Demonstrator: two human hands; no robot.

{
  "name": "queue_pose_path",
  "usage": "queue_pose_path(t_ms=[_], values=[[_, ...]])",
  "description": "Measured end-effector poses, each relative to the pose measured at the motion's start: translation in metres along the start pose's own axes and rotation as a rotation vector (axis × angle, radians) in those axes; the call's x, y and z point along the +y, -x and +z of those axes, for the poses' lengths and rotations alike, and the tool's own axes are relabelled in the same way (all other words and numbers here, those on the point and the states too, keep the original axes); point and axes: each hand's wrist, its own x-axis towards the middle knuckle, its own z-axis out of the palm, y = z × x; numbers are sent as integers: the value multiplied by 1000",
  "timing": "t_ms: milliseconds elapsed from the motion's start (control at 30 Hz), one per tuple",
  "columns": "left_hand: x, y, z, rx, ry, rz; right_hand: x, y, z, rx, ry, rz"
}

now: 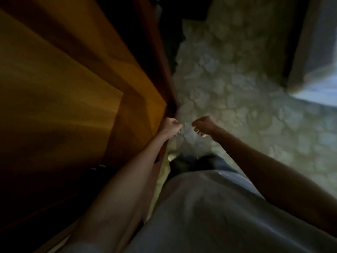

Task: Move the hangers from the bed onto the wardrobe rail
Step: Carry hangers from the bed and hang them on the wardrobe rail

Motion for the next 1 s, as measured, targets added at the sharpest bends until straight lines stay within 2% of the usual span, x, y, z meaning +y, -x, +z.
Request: queue_pose_path(t_ms=[100, 233, 500, 633, 700, 867, 1000], values=[[11, -11, 76, -199, -196, -7, 105, -11, -26, 40, -83, 159], [35, -20, 165, -344, -396, 4, 218, 8, -49, 120, -247, 329], [127, -18, 295, -480, -673, 165, 374, 62, -71, 310, -650, 546], [164, -29, 329, -423, -777, 263, 410, 77, -88, 441, -876, 625], [175, -33, 336, -384, -836, 241, 416, 77, -114, 529, -966, 609], [200, -49, 342, -367, -939, 127, 420, 58, -231, 701, -1103, 422], [254, -60, 373, -366, -945, 51, 440, 39, -351, 715, -1099, 336]])
